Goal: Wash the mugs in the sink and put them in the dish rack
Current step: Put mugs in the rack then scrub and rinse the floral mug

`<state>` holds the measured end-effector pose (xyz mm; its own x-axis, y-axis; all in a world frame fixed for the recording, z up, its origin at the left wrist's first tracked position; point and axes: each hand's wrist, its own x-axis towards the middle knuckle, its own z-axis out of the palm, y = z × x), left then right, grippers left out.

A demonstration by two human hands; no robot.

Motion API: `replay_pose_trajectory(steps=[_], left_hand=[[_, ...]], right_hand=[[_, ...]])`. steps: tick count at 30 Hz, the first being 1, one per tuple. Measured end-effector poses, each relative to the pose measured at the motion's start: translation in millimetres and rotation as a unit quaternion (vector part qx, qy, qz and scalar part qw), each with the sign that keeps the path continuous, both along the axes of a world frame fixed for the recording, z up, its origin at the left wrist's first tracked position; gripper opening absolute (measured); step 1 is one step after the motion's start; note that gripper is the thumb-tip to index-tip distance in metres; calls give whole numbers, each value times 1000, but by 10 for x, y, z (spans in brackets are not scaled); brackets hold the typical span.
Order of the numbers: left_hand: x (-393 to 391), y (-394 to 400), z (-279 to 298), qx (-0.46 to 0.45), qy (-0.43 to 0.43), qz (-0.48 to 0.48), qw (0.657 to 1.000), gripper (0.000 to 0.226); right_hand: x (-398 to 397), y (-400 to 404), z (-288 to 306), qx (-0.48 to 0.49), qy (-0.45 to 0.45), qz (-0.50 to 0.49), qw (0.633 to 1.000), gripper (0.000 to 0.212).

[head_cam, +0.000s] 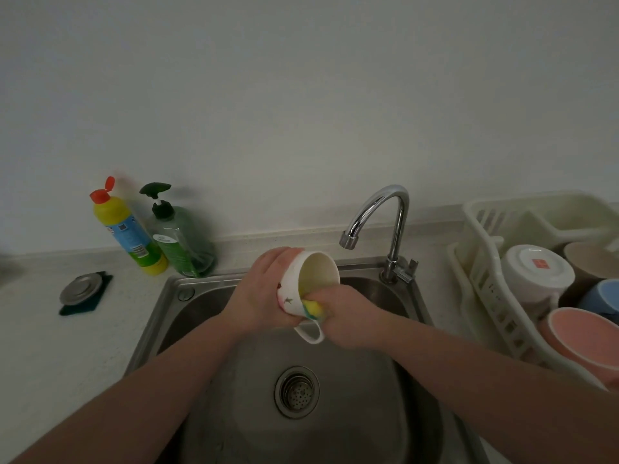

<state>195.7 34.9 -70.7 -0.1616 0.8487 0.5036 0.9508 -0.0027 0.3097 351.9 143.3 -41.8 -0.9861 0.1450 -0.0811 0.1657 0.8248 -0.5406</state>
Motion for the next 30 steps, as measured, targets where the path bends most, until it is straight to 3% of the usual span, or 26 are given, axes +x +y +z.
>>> replay_pose_trajectory(steps=[2,4,6,8,11,13,16,19,23,26,30], left_hand=[[11,-7,-4,8,2,0,1000,93],[23,-13,-14,14,15,0,1000,92],[50,-22,-20,8,9,-3,1000,93],[78,-16,-34,-1,-3,-10,1000,95],[88,13,-55,-5,-16,-9,1000,96],[80,27,-73,-20,-29,-11,999,98],[62,9,-112,-38,-39,-14,998,100],[53,7,-115,-37,-27,-22,999,99],[85,17,-141,-32,-27,-28,999,98],[87,45,-120,-19,-24,-20,999,97],[55,72,-61,-8,-8,-8,1000,95]], right_hand=[[1,-17,0,-34,14,-7,999,38],[32,24,-28,-9,5,21,1000,43],[58,94,-60,109,-14,76,991,46],[58,188,-74,249,8,136,959,43],[36,234,-84,315,4,134,940,40],[6,166,-82,240,-27,93,966,34],[-30,86,-16,25,-84,37,995,28],[-22,113,33,-15,-90,42,995,30],[8,155,-7,184,-125,105,969,36],[30,242,-99,295,-29,124,947,42],[71,332,-190,331,78,117,933,46]])
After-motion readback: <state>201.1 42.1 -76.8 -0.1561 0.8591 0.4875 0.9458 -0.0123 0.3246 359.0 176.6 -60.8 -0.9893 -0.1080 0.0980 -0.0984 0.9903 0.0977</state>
